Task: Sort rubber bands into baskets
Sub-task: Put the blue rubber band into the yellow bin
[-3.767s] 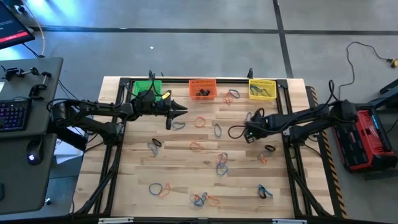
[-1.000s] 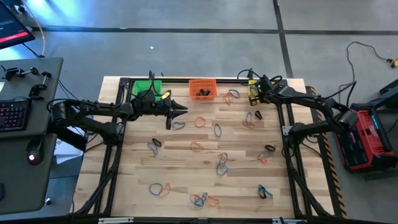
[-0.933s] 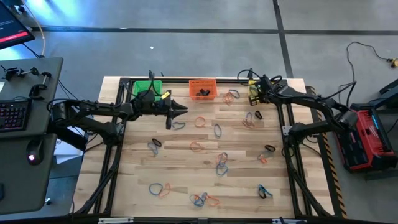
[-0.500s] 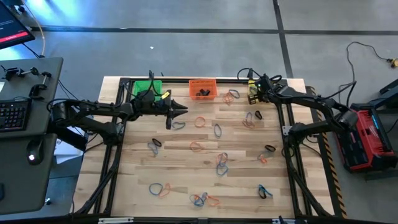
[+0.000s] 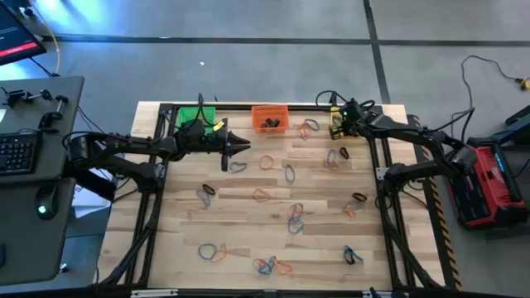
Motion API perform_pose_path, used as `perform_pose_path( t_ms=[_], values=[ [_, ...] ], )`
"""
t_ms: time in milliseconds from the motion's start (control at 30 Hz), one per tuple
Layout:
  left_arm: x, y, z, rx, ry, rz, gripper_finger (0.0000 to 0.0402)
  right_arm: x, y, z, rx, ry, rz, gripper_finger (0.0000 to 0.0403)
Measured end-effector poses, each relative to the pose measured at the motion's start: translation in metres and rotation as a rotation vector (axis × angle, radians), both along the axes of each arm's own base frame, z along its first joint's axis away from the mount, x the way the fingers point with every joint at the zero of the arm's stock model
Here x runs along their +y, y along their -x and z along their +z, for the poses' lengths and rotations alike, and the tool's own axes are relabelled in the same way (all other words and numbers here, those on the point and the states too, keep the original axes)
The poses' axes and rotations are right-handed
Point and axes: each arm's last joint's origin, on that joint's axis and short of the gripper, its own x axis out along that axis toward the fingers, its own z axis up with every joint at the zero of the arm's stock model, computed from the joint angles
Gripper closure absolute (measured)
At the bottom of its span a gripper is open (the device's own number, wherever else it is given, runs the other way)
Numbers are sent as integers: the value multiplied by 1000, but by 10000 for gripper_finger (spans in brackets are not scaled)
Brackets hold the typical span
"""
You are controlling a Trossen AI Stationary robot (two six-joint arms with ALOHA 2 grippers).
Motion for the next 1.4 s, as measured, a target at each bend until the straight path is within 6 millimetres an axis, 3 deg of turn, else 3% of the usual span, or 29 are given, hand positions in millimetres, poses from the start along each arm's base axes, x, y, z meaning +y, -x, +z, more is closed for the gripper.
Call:
perform_pose_path(
  t_ms=[300,700,800,1000,1400],
  values=[
    [1,0,0,-1,63,45,342,1,-1,-1,-18,-30,28,397],
    [1,1,1,-12,80,64,342,-4,-11,24,-8,-35,124,288],
    [1,1,1,-10,79,65,342,1,-18,25,6,-17,192,303],
    [1,1,1,-8,78,65,352,12,-35,29,5,51,297,394],
    [1,1,-2,27,47,59,396,47,-67,43,-123,144,497,401]
  ],
)
